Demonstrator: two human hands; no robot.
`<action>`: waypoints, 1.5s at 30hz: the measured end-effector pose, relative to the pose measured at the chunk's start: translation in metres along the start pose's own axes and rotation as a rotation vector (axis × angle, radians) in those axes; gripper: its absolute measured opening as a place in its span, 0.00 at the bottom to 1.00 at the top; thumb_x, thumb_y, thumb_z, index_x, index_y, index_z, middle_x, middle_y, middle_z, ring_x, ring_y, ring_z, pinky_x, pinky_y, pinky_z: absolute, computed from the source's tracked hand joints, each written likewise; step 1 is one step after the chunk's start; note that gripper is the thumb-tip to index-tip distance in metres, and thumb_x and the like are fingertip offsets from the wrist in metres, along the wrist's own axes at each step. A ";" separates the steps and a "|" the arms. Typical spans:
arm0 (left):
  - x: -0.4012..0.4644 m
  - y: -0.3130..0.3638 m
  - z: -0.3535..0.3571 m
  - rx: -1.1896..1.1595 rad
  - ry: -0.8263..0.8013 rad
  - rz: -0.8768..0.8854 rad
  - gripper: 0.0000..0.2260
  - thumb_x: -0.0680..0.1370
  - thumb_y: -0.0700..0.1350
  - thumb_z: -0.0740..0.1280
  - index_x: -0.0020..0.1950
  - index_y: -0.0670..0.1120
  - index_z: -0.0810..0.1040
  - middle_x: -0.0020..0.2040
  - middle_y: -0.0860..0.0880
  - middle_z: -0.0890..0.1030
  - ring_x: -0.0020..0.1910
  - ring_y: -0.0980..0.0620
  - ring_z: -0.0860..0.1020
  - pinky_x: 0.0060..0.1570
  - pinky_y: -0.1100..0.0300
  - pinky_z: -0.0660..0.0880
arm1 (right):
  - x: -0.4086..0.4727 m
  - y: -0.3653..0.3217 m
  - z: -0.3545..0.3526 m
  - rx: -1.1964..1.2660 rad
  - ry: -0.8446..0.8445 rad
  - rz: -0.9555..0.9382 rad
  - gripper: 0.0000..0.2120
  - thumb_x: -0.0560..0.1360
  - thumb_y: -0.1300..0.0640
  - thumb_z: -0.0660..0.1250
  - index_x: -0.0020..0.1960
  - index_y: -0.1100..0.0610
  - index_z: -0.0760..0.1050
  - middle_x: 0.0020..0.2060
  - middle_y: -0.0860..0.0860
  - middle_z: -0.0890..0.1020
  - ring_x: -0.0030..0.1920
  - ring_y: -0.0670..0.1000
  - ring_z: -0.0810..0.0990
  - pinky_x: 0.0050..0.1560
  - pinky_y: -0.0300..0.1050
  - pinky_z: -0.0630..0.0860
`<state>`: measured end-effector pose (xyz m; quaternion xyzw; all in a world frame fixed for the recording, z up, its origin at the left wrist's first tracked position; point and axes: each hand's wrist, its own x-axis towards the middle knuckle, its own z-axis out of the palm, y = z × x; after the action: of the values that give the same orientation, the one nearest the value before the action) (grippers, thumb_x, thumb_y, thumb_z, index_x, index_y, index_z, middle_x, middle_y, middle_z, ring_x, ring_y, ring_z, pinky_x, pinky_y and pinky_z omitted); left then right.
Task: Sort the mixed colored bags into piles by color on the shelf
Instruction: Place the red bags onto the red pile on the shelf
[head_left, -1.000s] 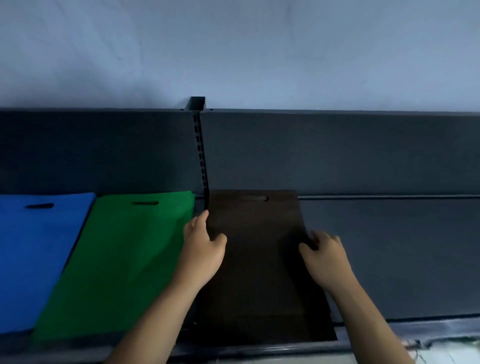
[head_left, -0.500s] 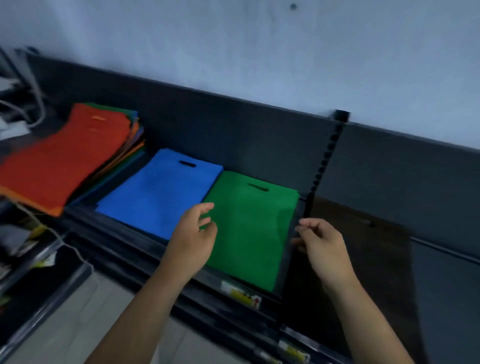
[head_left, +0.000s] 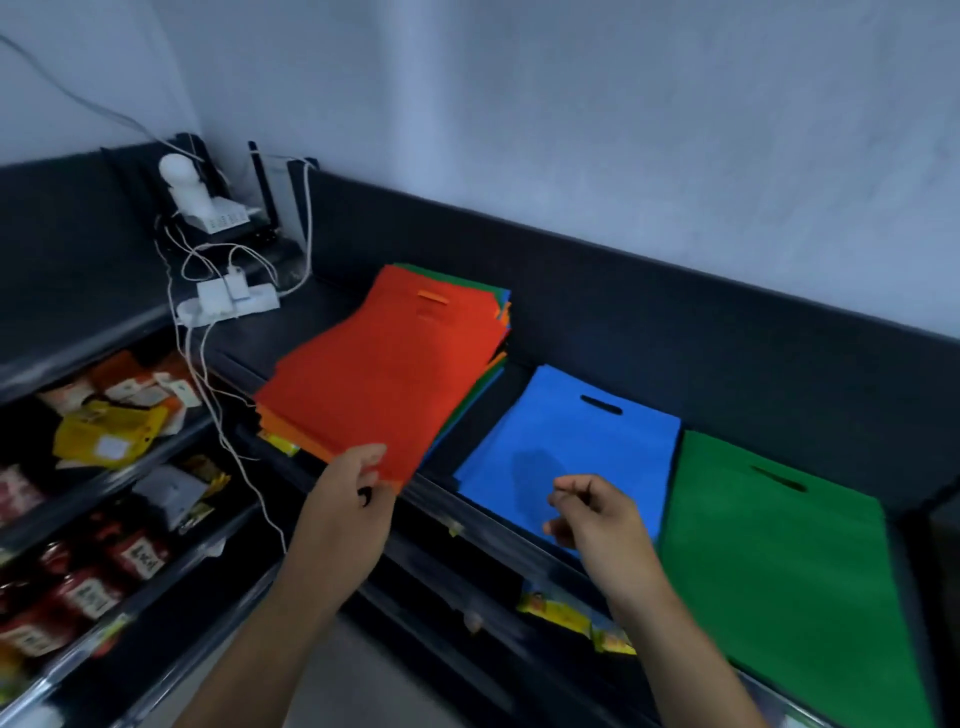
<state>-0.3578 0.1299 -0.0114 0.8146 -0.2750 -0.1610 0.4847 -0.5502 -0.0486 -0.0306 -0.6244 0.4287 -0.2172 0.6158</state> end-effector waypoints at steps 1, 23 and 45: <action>0.013 -0.007 -0.012 0.026 0.000 0.008 0.18 0.84 0.45 0.62 0.73 0.55 0.70 0.69 0.58 0.73 0.65 0.63 0.72 0.67 0.58 0.70 | 0.004 -0.003 0.013 0.003 -0.002 0.006 0.05 0.84 0.56 0.67 0.56 0.53 0.82 0.55 0.54 0.83 0.40 0.48 0.86 0.48 0.44 0.86; 0.213 -0.030 -0.060 0.373 -0.160 0.158 0.23 0.83 0.58 0.61 0.78 0.54 0.67 0.75 0.53 0.70 0.76 0.50 0.66 0.78 0.49 0.61 | 0.200 -0.045 0.130 0.265 0.196 0.120 0.08 0.79 0.57 0.75 0.56 0.58 0.86 0.49 0.54 0.90 0.49 0.54 0.90 0.58 0.54 0.85; 0.301 -0.045 -0.074 0.392 -0.499 0.321 0.28 0.83 0.64 0.56 0.81 0.56 0.58 0.83 0.56 0.54 0.80 0.56 0.58 0.75 0.57 0.60 | 0.170 -0.058 0.144 0.292 0.434 0.237 0.10 0.79 0.61 0.73 0.59 0.63 0.84 0.50 0.61 0.89 0.53 0.63 0.88 0.58 0.55 0.83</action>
<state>-0.0657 0.0176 -0.0142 0.7742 -0.5349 -0.2209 0.2561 -0.3278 -0.1083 -0.0402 -0.4134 0.5846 -0.3320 0.6141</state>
